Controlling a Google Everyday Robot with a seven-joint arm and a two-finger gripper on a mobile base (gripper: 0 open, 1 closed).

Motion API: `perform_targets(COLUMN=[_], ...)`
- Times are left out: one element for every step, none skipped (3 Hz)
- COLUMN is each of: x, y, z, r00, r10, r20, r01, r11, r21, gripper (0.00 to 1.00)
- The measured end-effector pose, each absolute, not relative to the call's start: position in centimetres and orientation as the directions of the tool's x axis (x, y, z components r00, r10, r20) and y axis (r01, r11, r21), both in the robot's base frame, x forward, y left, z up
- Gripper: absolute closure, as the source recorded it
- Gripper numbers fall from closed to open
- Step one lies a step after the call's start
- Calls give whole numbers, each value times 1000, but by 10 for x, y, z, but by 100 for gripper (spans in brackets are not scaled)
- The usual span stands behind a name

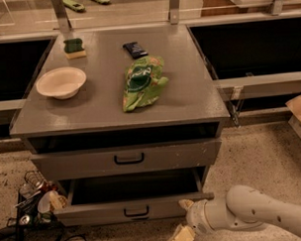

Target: Open middle drawer

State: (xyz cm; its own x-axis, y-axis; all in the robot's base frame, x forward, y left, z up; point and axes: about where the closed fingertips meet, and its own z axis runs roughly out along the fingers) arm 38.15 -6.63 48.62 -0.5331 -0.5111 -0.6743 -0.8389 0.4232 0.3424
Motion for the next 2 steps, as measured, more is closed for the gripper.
perform_targets(x=[397,412], y=[-68,-69], z=[492,500], r00=[-522,-507], r10=[-510,-509], r20=[-684,-696], r01=[-833,-826], r11=[474,518], r21=[283,223], gripper=[0,0])
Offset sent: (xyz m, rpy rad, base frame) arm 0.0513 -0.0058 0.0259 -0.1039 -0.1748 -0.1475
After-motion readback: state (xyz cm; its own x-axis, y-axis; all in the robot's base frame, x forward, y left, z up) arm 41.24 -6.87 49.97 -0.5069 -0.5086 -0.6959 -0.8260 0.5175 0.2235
